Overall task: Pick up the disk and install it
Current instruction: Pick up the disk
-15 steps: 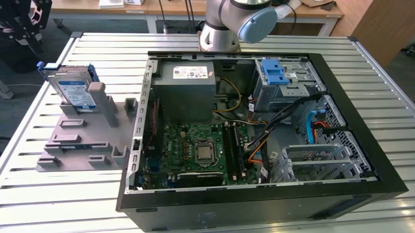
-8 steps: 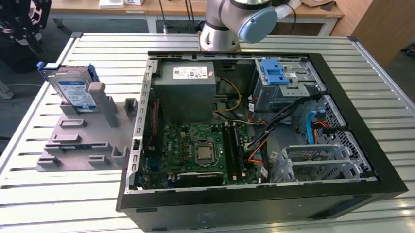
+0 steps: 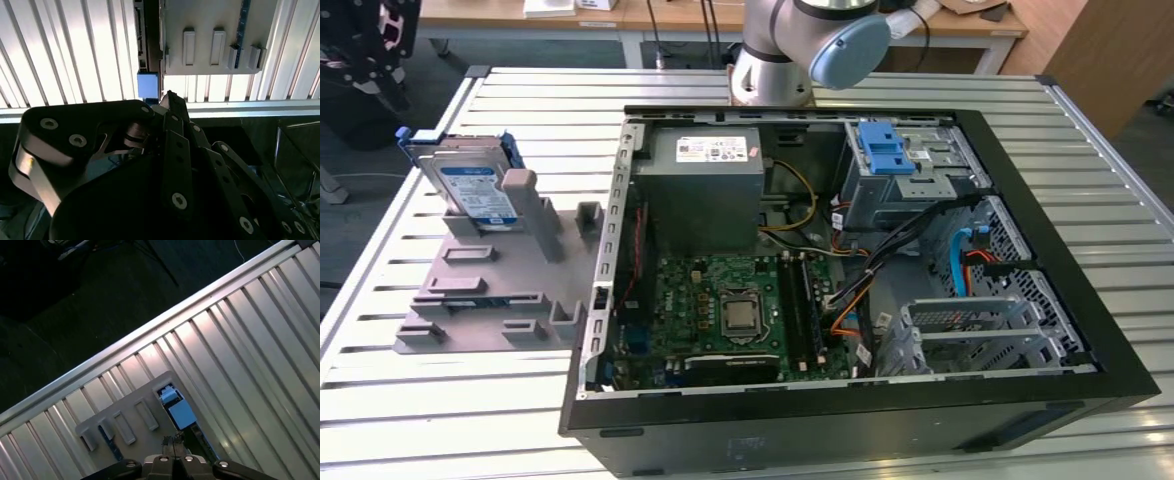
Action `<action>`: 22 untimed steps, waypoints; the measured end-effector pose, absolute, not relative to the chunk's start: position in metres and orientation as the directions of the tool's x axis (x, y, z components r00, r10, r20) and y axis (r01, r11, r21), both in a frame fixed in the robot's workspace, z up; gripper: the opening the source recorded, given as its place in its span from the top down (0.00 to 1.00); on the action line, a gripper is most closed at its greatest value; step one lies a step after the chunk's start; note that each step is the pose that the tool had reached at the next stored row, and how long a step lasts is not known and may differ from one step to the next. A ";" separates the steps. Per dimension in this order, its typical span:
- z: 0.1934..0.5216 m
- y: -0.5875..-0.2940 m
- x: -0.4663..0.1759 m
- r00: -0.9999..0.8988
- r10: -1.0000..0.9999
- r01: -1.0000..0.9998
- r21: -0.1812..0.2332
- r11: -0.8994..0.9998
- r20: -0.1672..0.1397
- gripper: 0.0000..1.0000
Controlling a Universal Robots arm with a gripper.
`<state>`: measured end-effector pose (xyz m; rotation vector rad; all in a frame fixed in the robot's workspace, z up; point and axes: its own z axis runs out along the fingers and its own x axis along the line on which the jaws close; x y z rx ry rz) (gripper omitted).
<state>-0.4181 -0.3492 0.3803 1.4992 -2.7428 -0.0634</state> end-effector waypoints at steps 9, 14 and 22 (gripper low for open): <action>0.380 -0.349 -0.418 -0.421 -0.907 -0.907 0.041 0.420 -0.007 0.89; 0.380 -0.349 -0.418 -0.364 -0.931 -0.931 0.034 0.363 -0.014 0.89; 0.379 -0.349 -0.418 -0.273 -0.962 -0.962 0.018 0.272 -0.022 0.89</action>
